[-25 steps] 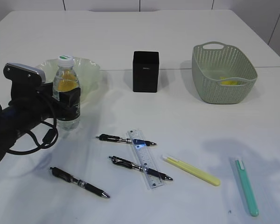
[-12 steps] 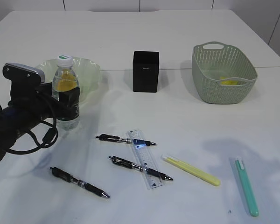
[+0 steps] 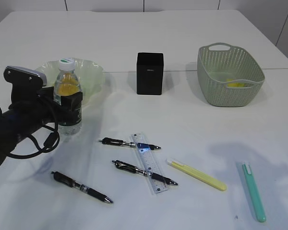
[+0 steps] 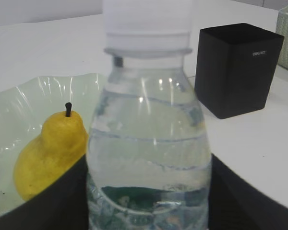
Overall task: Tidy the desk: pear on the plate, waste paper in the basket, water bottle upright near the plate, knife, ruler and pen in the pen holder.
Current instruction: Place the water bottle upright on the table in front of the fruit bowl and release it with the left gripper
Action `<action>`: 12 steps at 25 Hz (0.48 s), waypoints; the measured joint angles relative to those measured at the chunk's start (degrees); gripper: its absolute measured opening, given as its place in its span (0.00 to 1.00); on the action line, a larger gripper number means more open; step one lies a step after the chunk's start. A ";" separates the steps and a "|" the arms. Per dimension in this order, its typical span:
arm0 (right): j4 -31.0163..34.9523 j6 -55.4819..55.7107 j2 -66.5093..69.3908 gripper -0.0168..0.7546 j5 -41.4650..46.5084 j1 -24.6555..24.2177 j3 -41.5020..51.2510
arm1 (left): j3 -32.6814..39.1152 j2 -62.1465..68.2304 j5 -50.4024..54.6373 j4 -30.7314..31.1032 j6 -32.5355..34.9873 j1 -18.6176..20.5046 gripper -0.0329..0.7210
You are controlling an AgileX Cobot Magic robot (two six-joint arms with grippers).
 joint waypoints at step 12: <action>0.00 0.00 0.00 0.47 0.00 0.00 0.00 | 0.00 0.00 -0.22 0.00 -0.14 0.00 0.64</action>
